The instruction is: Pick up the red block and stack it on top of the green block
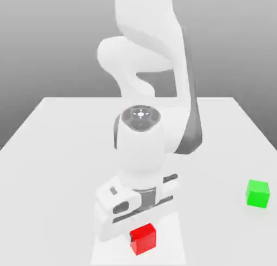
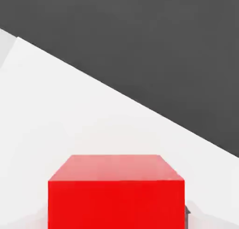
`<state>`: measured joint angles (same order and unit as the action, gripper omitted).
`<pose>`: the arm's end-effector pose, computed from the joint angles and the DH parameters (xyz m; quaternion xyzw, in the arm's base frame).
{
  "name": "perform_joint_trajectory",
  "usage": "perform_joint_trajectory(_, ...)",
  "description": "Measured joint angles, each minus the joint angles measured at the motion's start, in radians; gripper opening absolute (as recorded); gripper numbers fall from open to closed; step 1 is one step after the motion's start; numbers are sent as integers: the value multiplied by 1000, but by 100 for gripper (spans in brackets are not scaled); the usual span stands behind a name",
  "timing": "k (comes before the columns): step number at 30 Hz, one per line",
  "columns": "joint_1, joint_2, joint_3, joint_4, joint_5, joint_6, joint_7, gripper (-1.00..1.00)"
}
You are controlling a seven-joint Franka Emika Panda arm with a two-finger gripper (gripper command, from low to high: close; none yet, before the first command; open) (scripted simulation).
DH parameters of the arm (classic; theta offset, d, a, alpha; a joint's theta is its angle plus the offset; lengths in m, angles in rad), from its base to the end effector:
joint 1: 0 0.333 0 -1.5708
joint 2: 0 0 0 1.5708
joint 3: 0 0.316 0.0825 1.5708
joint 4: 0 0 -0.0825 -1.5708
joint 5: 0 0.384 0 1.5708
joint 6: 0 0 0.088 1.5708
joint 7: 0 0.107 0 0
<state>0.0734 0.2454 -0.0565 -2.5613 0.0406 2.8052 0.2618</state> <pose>0.4488 0.0043 0.1770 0.9901 -0.1403 -0.0004 0.0002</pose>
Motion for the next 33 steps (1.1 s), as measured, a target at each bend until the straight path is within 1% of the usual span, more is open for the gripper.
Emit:
perform_joint_trajectory(2,2,-70,-4,-11,-12,-59,8,-100)
perform_joint_trajectory(3,15,-93,12,-15,-17,-78,-1,-100)
perform_joint_trajectory(7,116,-138,136,-25,-28,-114,-89,-100)
perform_joint_trajectory(10,240,-168,230,-32,-34,-136,-168,-100)
perform_joint_trajectory(15,452,-217,345,-44,-47,-173,-296,-100)
perform_joint_trajectory(16,481,-207,351,-45,-59,-163,-303,-100)
perform_joint_trajectory(18,476,-154,338,-42,-100,-115,-284,-100)
perform_joint_trajectory(21,501,-52,299,-37,-176,-22,-233,-100)
perform_joint_trajectory(22,507,-33,291,-36,-189,-5,-223,100)
perform_joint_trajectory(28,510,-24,287,-36,-196,4,-219,100)
perform_joint_trajectory(30,502,-62,300,-38,-167,-30,-240,100)
perform_joint_trajectory(33,495,-160,321,-43,-96,-118,-291,100)
